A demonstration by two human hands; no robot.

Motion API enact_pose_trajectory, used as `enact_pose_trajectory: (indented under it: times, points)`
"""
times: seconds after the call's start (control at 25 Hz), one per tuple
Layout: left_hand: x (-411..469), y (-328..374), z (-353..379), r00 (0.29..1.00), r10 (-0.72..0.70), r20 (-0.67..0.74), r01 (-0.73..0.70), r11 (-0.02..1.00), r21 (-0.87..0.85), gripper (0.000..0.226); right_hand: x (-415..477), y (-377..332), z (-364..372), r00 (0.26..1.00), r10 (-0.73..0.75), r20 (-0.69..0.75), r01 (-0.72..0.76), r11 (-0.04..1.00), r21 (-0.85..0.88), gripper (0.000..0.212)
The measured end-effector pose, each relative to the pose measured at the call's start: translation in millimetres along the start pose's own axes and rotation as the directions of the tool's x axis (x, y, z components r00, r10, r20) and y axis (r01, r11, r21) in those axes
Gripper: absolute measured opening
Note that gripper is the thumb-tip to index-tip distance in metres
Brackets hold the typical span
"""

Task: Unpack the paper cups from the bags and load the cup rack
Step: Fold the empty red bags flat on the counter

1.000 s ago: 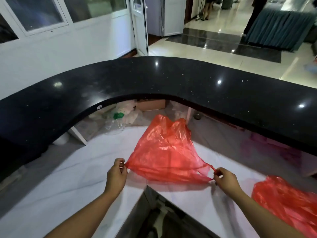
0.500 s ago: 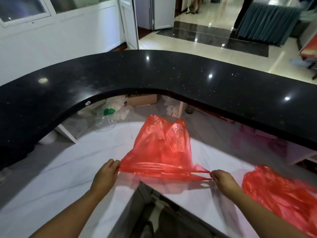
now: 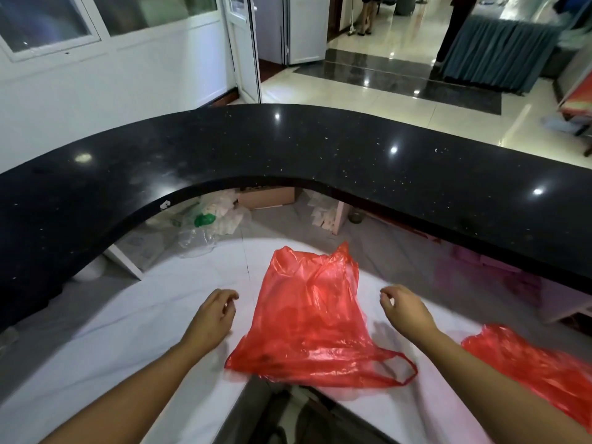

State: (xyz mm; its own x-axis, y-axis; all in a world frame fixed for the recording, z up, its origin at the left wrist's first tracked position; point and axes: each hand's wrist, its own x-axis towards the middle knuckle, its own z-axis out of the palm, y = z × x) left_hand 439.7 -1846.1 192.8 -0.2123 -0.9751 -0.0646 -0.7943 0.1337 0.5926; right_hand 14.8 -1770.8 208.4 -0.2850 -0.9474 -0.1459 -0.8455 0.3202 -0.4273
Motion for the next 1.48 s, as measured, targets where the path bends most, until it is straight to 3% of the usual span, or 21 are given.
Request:
enact_pose_trajectory:
  times: [0.08,0.16,0.24,0.28,0.44,0.6,0.76,1.04,1.2,1.48]
  points:
    - [42.3,30.9,-4.0,0.994,-0.107,0.023,0.109,0.977,-0.184,0.023,28.8,-40.8,-8.0,0.998,0.003,-0.064,0.006,0.99,0.144,0.024]
    - [78.0,64.6,-7.0,0.967,-0.21,0.141,0.246,0.914,-0.322,0.029,58.6,-79.9,-12.8,0.994,0.099,-0.051,-0.082,0.96,0.269,0.04]
    - [103.2,94.1,-6.9,0.962,-0.157,0.225,0.235,0.893,-0.384,0.036,84.4,-106.0,-6.3,0.98,0.199,0.025,-0.197,0.93,0.312,0.067]
    - [111.6,104.3,-4.6,0.963,-0.102,0.248,0.196,0.899,-0.392,0.039,93.8,-112.8,-0.8,0.973,0.227,0.037,-0.227,0.926,0.303,0.069]
    - [135.8,110.5,3.8,0.962,-0.06,0.268,0.17,0.896,-0.411,0.042,96.4,-117.7,-0.4,0.976,0.213,-0.042,-0.18,0.902,0.392,0.044]
    - [145.3,97.7,-4.2,0.905,-0.009,0.424,0.223,0.861,-0.458,0.045,57.7,-97.6,-35.2,0.999,0.043,0.008,-0.039,0.789,0.613,0.054]
    - [152.8,110.9,-19.0,0.816,0.121,0.565,0.211,0.848,-0.487,0.053,46.9,-68.2,-60.1,0.997,0.07,-0.013,-0.038,0.665,0.746,0.051]
    - [147.1,124.6,-11.7,0.814,0.184,0.55,0.079,0.904,-0.42,0.035,38.9,-56.4,-63.0,0.993,0.116,-0.003,-0.068,0.598,0.799,0.049]
    - [138.9,124.9,6.4,0.762,0.218,0.609,0.039,0.924,-0.379,0.035,36.8,-53.3,-65.0,0.993,0.115,0.002,-0.071,0.599,0.797,0.048]
    - [133.4,121.5,18.1,0.849,0.255,0.463,-0.005,0.88,-0.475,0.011,31.8,-45.3,-60.4,0.99,0.141,0.007,-0.094,0.621,0.778,0.046]
